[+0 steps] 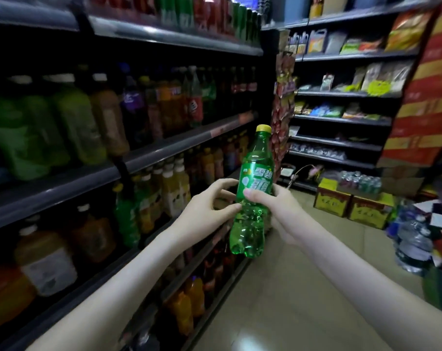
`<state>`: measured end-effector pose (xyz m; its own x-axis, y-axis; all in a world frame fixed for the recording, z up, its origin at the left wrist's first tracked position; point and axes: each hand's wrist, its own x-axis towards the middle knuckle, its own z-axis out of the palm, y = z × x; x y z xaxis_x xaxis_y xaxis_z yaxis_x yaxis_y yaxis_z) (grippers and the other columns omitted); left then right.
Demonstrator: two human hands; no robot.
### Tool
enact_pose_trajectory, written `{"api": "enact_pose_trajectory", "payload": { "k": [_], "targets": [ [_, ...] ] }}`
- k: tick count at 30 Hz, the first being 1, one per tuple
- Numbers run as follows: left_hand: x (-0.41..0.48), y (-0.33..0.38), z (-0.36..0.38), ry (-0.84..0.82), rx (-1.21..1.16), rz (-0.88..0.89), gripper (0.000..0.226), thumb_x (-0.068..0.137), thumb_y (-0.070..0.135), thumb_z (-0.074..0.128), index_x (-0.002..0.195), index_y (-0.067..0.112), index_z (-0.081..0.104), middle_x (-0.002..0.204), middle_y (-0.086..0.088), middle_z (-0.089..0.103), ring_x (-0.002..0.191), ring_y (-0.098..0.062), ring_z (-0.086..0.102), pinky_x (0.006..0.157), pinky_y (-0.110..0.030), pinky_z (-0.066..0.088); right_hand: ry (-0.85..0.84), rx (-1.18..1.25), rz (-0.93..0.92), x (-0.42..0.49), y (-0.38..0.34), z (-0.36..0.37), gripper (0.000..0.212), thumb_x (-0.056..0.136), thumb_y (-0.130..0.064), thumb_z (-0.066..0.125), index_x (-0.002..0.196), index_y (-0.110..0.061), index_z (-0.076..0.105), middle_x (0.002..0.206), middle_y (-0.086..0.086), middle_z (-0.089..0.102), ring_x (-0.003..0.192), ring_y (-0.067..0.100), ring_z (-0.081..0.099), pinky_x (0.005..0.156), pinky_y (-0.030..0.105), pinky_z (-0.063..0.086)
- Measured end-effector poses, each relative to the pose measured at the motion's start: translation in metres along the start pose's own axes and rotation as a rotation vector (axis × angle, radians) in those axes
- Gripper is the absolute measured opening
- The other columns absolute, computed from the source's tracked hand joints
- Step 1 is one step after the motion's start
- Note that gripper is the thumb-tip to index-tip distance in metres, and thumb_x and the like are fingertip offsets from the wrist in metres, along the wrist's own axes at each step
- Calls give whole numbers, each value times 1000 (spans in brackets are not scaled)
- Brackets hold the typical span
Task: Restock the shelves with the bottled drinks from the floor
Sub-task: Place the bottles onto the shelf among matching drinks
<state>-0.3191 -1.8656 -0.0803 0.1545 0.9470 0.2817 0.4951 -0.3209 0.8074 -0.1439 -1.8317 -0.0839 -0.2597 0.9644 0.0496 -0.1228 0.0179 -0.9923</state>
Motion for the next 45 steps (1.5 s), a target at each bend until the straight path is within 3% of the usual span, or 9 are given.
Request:
{"api": "enact_pose_trajectory", "payload": {
  "k": [6, 14, 18, 23, 26, 30, 36, 41, 45],
  "targets": [
    [168, 7, 55, 87, 67, 106, 47, 89, 25, 66, 125, 47, 46, 110, 14, 63, 92, 8, 62, 79, -5, 45, -97, -18, -90, 148, -30, -111, 39, 83, -21, 72, 120, -12, 60, 111, 11, 71, 98, 29, 69, 83, 46, 57],
    [325, -30, 96, 404, 300, -8, 39, 91, 25, 63, 128, 35, 55, 109, 11, 59, 93, 1, 61, 83, -11, 46, -153, 107, -166, 336, -30, -192, 50, 76, -5, 76, 120, -10, 52, 111, 11, 68, 103, 27, 66, 93, 41, 52],
    [384, -64, 61, 700, 441, -128, 45, 90, 24, 62, 133, 31, 50, 112, 7, 55, 101, -8, 58, 88, -18, 41, -191, 133, -309, 417, -32, -185, 60, 68, -11, 80, 118, -9, 49, 103, 4, 67, 96, 17, 66, 91, 38, 51],
    [461, -103, 2, 945, 472, -255, 74, 92, 28, 59, 150, 38, 15, 136, -2, 32, 116, -16, 43, 88, -23, 33, -222, 32, -586, 499, -37, -167, 69, 73, -14, 81, 128, -6, 40, 106, -2, 63, 95, 1, 64, 82, 15, 49],
    [501, -127, -27, 1060, 524, -347, 83, 90, 29, 62, 152, 31, 7, 141, -20, 26, 128, -37, 35, 105, -40, 35, -247, -7, -639, 541, -43, -150, 86, 66, -37, 85, 132, -11, 37, 119, 2, 61, 111, 11, 60, 96, 27, 48],
    [541, -144, -48, 1121, 606, -446, 86, 90, 30, 61, 152, 25, 3, 149, -25, 14, 136, -44, 20, 108, -49, 30, -292, -57, -736, 603, -51, -126, 72, 72, -9, 83, 123, -20, 33, 115, -3, 55, 103, -4, 57, 87, 10, 44],
    [573, -164, -62, 1205, 760, -445, 100, 89, 37, 61, 147, 40, -20, 154, -6, -25, 143, -36, -9, 115, -55, 16, -428, -143, -706, 664, -65, -81, 71, 72, -15, 84, 120, -27, 33, 110, -15, 54, 97, -16, 54, 81, 6, 46],
    [575, -170, -68, 1250, 864, -424, 107, 90, 36, 62, 134, 52, -35, 153, -1, -27, 143, -37, -9, 115, -56, 15, -507, -191, -539, 698, -66, -45, 69, 70, -25, 85, 121, -31, 38, 95, -23, 54, 84, -6, 55, 64, 5, 44],
    [579, -172, -70, 1253, 1041, -431, 104, 86, 36, 65, 141, 46, -23, 154, -5, -21, 142, -35, -8, 114, -59, 11, -522, -279, -508, 719, -55, -34, 77, 73, -27, 83, 135, -15, 38, 103, -9, 60, 101, 13, 60, 54, 0, 40]
  ]
}}
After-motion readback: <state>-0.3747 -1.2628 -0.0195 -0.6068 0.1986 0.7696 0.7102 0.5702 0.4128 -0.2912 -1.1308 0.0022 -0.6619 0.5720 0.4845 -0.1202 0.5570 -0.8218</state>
